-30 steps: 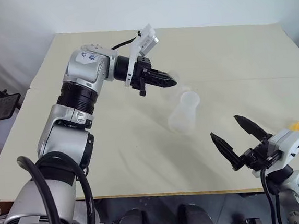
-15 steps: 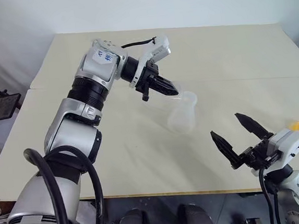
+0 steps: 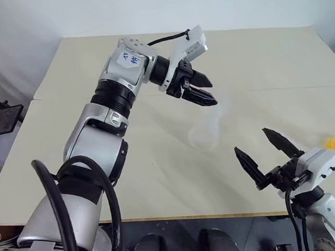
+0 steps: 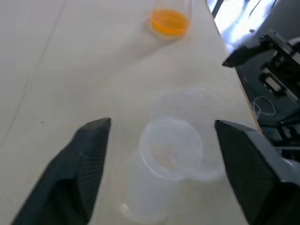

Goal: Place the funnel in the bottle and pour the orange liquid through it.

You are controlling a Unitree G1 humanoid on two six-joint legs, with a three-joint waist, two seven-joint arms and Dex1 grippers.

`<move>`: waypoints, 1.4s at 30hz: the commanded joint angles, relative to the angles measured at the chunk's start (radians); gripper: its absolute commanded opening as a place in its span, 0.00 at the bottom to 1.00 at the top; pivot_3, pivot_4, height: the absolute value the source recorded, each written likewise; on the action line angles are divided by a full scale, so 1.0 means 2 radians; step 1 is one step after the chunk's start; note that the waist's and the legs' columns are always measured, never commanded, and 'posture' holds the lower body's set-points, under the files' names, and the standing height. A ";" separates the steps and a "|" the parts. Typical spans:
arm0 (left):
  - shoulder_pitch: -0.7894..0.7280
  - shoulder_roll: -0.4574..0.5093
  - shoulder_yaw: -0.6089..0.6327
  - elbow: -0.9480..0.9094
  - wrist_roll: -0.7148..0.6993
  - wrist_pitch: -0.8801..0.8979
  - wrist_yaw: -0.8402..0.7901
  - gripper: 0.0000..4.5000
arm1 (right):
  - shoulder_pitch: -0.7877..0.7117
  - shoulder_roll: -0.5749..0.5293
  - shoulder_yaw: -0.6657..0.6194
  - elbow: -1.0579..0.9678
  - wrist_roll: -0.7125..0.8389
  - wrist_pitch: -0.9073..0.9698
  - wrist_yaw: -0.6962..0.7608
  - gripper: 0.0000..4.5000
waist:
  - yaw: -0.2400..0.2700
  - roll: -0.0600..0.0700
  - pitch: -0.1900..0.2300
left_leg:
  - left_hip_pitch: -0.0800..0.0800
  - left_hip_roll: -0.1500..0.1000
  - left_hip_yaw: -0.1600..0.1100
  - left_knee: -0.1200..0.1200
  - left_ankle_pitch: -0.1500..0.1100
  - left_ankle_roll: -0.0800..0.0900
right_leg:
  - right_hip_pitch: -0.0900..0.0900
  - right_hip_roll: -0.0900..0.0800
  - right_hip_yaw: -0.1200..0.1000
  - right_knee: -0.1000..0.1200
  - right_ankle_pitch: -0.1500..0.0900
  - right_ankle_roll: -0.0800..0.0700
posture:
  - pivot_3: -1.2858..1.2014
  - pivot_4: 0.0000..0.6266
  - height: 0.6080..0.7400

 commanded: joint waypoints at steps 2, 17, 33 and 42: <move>0.000 -0.007 0.043 -0.002 -0.017 -0.044 0.019 0.99 | -0.008 0.002 0.000 -0.005 0.001 -0.012 -0.006 1.00 | 0.000 0.000 0.000 | 0.000 0.000 0.000 0.000 0.000 0.000 | 0.000 0.000 0.000 0.000 0.000 0.000 | 0.52 0.24 1.00; 0.269 0.072 0.204 -0.232 -0.126 -0.181 0.049 0.99 | -0.036 -0.039 -0.036 0.018 0.049 0.011 0.020 1.00 | -0.001 0.000 0.000 | 0.000 0.001 -0.001 0.001 0.000 0.000 | 0.000 -0.001 0.000 0.002 0.000 0.000 | 0.52 0.24 1.00; 0.622 0.166 0.236 -0.575 -0.213 -0.073 0.123 0.99 | -0.040 -0.082 -0.148 0.079 0.085 0.014 0.049 1.00 | 0.006 0.001 -0.001 | 0.002 0.001 -0.003 0.001 0.000 0.001 | 0.003 -0.001 0.001 0.002 0.000 0.000 | 0.52 0.24 1.00; 0.586 0.145 0.173 -0.542 -0.210 -0.086 0.099 0.99 | 0.088 0.036 -0.254 0.083 0.095 -0.062 0.005 1.00 | -0.001 0.002 -0.001 | 0.003 0.001 -0.001 0.000 0.000 0.001 | 0.003 -0.001 0.003 0.001 0.000 0.000 | 0.52 0.24 1.00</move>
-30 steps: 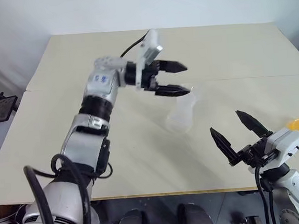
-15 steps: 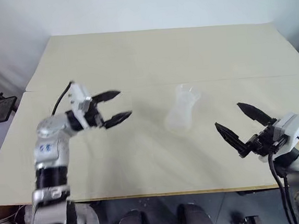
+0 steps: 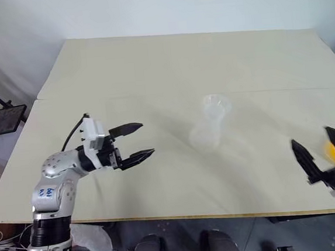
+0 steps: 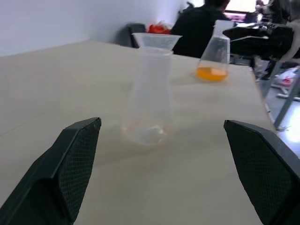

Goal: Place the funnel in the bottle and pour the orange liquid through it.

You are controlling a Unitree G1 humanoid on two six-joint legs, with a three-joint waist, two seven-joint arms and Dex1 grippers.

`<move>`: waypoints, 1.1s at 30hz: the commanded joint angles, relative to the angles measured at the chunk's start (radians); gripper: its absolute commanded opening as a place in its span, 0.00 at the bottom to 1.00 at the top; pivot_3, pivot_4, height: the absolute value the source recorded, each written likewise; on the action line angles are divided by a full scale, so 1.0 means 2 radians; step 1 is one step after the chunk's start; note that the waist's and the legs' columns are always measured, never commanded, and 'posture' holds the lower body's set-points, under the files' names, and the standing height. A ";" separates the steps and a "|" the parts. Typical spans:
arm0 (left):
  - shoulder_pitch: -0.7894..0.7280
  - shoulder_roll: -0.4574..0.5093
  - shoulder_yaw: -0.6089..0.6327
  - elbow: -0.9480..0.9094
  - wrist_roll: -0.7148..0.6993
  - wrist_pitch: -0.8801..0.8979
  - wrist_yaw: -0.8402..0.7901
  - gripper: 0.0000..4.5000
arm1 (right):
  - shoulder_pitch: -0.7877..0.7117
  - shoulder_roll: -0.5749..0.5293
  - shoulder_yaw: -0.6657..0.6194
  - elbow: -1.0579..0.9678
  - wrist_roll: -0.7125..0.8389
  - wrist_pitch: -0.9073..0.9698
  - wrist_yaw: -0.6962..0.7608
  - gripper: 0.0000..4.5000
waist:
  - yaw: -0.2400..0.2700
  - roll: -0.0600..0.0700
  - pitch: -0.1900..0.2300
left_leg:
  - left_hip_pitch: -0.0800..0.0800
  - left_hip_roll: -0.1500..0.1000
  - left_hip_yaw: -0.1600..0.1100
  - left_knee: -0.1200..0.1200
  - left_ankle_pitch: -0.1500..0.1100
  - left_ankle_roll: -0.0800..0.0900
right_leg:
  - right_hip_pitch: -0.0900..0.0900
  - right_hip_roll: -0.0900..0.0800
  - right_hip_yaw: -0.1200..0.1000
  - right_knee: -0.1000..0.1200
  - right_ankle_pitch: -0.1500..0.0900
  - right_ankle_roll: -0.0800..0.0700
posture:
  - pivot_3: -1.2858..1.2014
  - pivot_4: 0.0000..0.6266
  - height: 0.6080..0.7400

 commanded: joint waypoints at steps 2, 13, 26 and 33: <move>-0.016 0.003 -0.017 0.017 -0.003 -0.015 -0.017 0.99 | 0.035 0.052 -0.054 0.005 0.016 -0.052 -0.029 1.00 | -0.004 0.001 0.000 | 0.000 0.000 0.001 0.000 0.000 0.000 | 0.000 0.000 0.001 0.000 0.000 0.000 | 0.52 0.24 1.00; -0.019 -0.003 -0.028 0.015 -0.006 -0.023 -0.018 0.99 | 0.024 0.071 -0.077 0.021 0.020 -0.051 -0.121 1.00 | -0.012 0.002 -0.001 | 0.000 0.001 0.001 -0.001 0.000 0.000 | -0.001 0.000 0.004 0.000 0.000 0.000 | 0.52 0.24 1.00; 0.011 -0.012 -0.029 -0.020 -0.011 -0.027 0.011 0.99 | -0.119 -0.100 -0.113 0.121 0.013 0.100 -0.243 1.00 | -0.011 0.002 -0.001 | 0.000 0.001 0.002 -0.001 0.000 0.000 | -0.001 0.000 0.005 0.000 0.000 0.000 | 0.52 0.24 1.00; 0.015 -0.015 -0.031 -0.032 -0.012 -0.026 0.021 0.99 | -0.179 -0.144 -0.108 0.191 0.010 0.142 -0.235 1.00 | -0.012 0.002 -0.001 | 0.000 0.001 0.002 -0.001 0.000 0.000 | -0.001 0.000 0.005 0.000 0.000 0.000 | 0.52 0.24 1.00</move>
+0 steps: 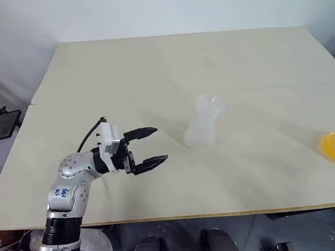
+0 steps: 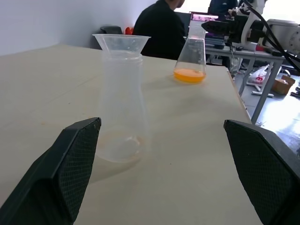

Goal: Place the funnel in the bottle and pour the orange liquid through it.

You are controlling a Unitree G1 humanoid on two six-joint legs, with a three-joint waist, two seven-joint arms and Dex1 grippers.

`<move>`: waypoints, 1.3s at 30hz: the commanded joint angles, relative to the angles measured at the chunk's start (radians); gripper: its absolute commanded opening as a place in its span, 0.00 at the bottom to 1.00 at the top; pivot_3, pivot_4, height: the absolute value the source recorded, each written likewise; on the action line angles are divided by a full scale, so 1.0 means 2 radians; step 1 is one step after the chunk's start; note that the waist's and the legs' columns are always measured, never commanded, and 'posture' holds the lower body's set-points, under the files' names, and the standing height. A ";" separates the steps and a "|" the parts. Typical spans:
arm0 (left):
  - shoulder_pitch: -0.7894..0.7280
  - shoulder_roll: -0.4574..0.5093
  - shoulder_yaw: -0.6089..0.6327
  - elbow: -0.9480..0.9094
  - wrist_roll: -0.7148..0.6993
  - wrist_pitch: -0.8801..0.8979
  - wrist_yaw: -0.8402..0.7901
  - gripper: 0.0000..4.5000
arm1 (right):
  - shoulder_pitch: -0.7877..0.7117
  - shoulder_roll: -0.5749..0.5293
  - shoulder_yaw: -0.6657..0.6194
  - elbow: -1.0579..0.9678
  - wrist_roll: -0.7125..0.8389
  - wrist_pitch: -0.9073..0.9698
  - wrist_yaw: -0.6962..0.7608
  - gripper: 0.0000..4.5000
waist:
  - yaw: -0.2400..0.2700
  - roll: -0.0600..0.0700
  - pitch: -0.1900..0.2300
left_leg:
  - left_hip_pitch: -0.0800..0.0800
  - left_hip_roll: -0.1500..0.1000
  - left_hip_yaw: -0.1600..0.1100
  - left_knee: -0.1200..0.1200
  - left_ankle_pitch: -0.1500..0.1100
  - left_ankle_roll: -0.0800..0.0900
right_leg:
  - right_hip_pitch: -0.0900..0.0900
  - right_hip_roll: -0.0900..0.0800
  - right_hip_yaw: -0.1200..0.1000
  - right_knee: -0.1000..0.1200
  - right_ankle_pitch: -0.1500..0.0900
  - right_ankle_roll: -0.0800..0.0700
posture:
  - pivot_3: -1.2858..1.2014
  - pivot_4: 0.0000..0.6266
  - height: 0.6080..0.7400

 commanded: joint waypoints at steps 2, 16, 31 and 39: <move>0.004 -0.001 0.001 -0.026 -0.012 -0.004 0.007 0.99 | -0.029 -0.036 -0.007 0.047 -0.013 0.016 0.002 1.00 | 0.000 0.000 0.000 | 0.000 0.000 0.000 0.000 0.000 0.000 | 0.000 0.000 0.000 0.000 0.000 0.000 | 0.52 0.24 1.00; 0.021 0.001 0.009 -0.048 -0.015 -0.004 0.026 0.99 | -0.090 -0.061 0.034 0.114 -0.025 0.045 0.057 1.00 | 0.000 0.001 0.000 | 0.000 0.000 0.000 0.000 0.000 0.000 | 0.000 0.000 -0.001 -0.001 0.000 0.000 | 0.52 0.24 1.00; 0.015 0.005 0.004 -0.048 -0.018 -0.001 0.026 0.99 | -0.125 -0.055 0.036 0.160 -0.042 -0.003 0.075 1.00 | -0.001 0.001 0.000 | 0.000 0.000 0.001 0.000 0.000 0.000 | 0.000 0.000 -0.001 -0.001 0.000 0.000 | 0.52 0.24 1.00; 0.016 0.004 0.003 -0.051 -0.020 -0.003 0.031 1.00 | -0.164 -0.067 0.043 0.220 -0.058 -0.027 0.094 0.91 | -0.001 0.001 0.000 | 0.000 0.000 0.001 0.000 0.000 0.000 | 0.000 0.000 -0.001 -0.001 0.000 0.000 | 0.52 0.24 1.00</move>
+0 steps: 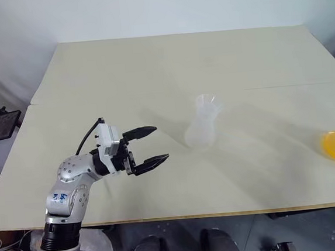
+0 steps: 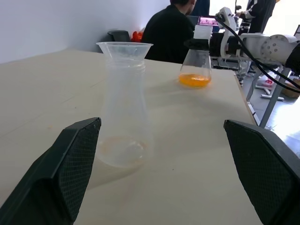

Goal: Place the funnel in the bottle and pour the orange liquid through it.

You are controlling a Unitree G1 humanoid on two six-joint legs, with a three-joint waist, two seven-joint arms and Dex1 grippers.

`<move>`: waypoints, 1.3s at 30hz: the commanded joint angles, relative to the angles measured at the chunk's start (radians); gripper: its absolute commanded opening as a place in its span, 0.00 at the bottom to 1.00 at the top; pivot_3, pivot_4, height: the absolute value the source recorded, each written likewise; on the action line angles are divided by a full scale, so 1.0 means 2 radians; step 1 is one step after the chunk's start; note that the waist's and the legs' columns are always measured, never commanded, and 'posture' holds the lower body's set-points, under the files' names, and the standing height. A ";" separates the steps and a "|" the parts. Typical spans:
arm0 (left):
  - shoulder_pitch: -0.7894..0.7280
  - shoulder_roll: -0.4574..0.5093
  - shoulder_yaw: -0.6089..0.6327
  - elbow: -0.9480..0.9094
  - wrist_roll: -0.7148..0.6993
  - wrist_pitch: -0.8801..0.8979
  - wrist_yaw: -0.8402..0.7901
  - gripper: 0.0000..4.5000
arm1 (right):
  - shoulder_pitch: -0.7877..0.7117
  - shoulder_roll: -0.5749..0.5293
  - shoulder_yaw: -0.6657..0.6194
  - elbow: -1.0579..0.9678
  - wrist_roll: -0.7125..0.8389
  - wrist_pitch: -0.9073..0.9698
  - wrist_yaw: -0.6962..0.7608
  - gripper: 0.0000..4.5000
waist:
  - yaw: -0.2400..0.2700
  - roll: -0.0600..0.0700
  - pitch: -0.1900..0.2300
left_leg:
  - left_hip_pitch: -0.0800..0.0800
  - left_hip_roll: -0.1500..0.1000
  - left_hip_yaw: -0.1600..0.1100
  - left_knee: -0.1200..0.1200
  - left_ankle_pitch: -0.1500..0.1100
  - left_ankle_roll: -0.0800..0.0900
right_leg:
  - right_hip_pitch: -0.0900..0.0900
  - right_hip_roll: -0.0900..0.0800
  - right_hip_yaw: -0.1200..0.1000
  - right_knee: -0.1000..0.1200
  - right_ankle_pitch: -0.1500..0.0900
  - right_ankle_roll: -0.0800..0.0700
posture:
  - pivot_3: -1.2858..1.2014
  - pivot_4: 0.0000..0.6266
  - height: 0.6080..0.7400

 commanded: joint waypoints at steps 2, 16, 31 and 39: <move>-0.001 0.002 0.003 -0.019 -0.010 -0.004 0.002 1.00 | -0.016 -0.017 -0.005 0.013 -0.008 -0.035 0.017 0.79 | 0.000 0.000 0.000 | 0.000 0.000 0.000 0.000 0.000 0.000 | 0.000 0.000 0.000 0.000 0.000 0.000 | 0.52 0.24 1.00; 0.011 0.004 0.002 -0.027 -0.012 -0.001 0.007 1.00 | -0.005 0.012 0.043 -0.096 0.005 -0.069 0.082 0.62 | 0.000 0.001 0.000 | 0.000 0.000 0.000 0.000 0.000 0.000 | 0.000 0.000 0.000 0.000 0.000 0.000 | 0.52 0.24 1.00; 0.015 -0.017 -0.011 -0.025 -0.002 -0.012 0.024 1.00 | -0.076 -0.049 0.288 -0.285 -0.228 0.012 0.039 0.62 | 0.003 0.001 0.001 | -0.001 0.000 -0.001 0.000 0.000 0.000 | -0.001 0.000 -0.001 -0.001 0.000 0.000 | 0.52 0.24 1.00; 0.022 -0.022 -0.021 -0.033 -0.002 -0.014 0.035 1.00 | -0.122 -0.036 0.346 -0.284 -0.304 -0.001 0.036 0.62 | 0.000 0.001 0.001 | -0.002 0.000 -0.001 0.000 0.000 0.000 | -0.001 0.000 -0.002 -0.001 0.000 0.000 | 0.52 0.24 1.00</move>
